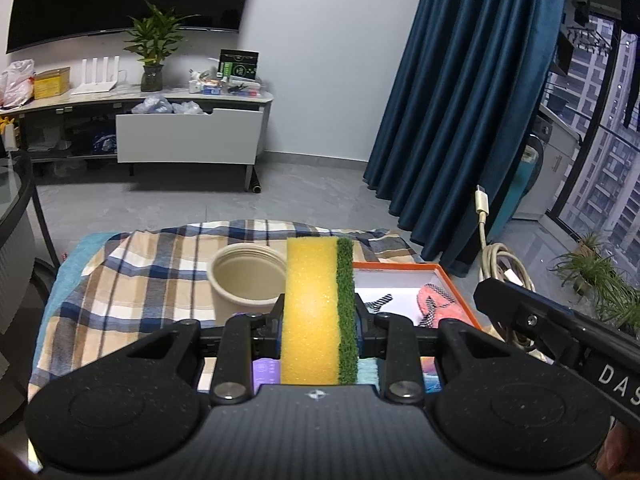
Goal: Organize soft objects
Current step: 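Carry the sponge and white cable over the box with both grippers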
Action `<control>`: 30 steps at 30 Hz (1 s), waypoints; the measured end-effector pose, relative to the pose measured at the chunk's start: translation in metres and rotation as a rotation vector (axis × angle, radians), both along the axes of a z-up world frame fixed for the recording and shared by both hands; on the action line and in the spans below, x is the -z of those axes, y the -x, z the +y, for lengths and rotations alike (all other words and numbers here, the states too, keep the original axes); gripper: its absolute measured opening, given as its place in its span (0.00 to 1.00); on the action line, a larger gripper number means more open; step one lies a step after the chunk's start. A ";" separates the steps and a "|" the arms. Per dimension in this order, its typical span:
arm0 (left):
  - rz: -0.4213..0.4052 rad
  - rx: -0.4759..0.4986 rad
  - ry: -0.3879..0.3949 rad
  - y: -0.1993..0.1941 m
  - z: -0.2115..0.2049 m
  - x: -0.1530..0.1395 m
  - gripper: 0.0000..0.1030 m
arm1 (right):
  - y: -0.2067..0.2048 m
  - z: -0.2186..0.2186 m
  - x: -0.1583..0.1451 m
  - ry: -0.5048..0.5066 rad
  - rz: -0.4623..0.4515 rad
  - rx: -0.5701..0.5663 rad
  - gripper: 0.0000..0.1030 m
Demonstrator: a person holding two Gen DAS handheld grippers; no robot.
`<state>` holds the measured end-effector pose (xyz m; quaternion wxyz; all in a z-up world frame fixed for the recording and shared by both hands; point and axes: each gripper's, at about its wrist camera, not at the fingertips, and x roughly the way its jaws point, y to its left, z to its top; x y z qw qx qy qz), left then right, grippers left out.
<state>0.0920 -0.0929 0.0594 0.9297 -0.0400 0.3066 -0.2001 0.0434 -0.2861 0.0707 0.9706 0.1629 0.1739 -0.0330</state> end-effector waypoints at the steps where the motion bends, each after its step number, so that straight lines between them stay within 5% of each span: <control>1: 0.001 0.005 0.000 -0.001 -0.003 0.000 0.30 | 0.000 -0.002 0.000 -0.002 0.000 0.004 0.14; 30: 0.057 0.141 -0.003 -0.015 -0.066 0.024 0.30 | 0.009 -0.058 0.021 -0.026 0.055 0.133 0.14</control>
